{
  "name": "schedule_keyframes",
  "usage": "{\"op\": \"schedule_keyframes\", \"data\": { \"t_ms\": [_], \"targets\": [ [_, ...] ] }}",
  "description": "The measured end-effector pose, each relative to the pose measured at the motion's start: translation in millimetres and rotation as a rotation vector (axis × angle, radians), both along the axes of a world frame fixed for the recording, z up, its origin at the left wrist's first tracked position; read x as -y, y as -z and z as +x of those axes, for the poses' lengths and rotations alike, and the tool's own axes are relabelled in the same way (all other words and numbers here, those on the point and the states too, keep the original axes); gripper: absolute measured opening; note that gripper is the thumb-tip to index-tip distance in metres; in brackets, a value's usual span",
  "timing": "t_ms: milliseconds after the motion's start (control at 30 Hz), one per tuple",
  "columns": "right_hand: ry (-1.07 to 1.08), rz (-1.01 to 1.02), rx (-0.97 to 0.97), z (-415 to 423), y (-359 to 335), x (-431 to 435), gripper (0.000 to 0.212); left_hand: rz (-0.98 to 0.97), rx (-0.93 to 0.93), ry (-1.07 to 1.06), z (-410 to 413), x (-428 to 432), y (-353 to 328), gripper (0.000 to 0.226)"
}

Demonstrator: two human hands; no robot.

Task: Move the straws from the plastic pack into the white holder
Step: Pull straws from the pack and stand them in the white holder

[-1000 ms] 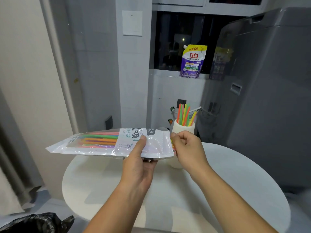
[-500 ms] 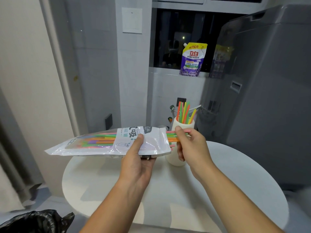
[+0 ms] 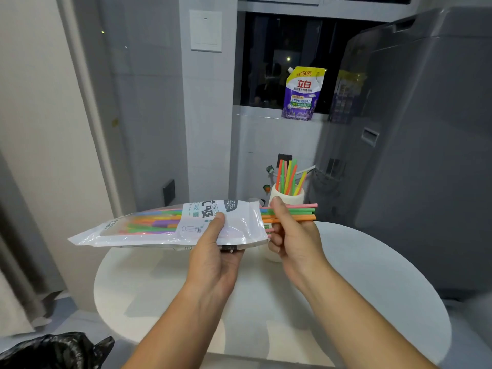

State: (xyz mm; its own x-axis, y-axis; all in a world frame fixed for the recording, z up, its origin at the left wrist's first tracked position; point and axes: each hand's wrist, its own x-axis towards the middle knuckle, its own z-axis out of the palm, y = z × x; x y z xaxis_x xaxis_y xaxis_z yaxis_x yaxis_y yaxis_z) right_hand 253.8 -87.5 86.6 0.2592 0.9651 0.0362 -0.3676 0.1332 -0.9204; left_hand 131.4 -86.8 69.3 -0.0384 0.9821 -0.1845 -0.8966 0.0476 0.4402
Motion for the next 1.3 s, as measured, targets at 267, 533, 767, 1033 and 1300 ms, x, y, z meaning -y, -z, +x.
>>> {"op": "schedule_keyframes", "data": {
  "t_ms": [267, 533, 767, 1033, 1300],
  "targets": [
    [0.126, 0.006, 0.061, 9.0, 2.8, -9.3, 0.027, -0.033, 0.033, 0.000, -5.9, -0.9, -0.4, 0.044],
    [0.111, -0.023, 0.200, 12.5, -2.4, -3.7, 0.027, -0.068, 0.048, 0.020, 0.2, 0.9, 1.3, 0.039],
    [0.242, -0.020, 0.277, 15.9, -5.3, -2.7, 0.024, -0.088, 0.058, 0.000, -3.9, -2.2, 2.1, 0.043],
    [0.192, 0.041, 0.105, 15.8, -5.5, -7.9, 0.020, -0.096, 0.068, -0.028, -4.2, -2.7, 1.4, 0.042],
    [0.129, 0.065, 0.041, 17.9, -9.6, -9.0, 0.035, -0.111, 0.090, -0.044, -8.0, -8.2, 4.6, 0.045]
  ]
}}
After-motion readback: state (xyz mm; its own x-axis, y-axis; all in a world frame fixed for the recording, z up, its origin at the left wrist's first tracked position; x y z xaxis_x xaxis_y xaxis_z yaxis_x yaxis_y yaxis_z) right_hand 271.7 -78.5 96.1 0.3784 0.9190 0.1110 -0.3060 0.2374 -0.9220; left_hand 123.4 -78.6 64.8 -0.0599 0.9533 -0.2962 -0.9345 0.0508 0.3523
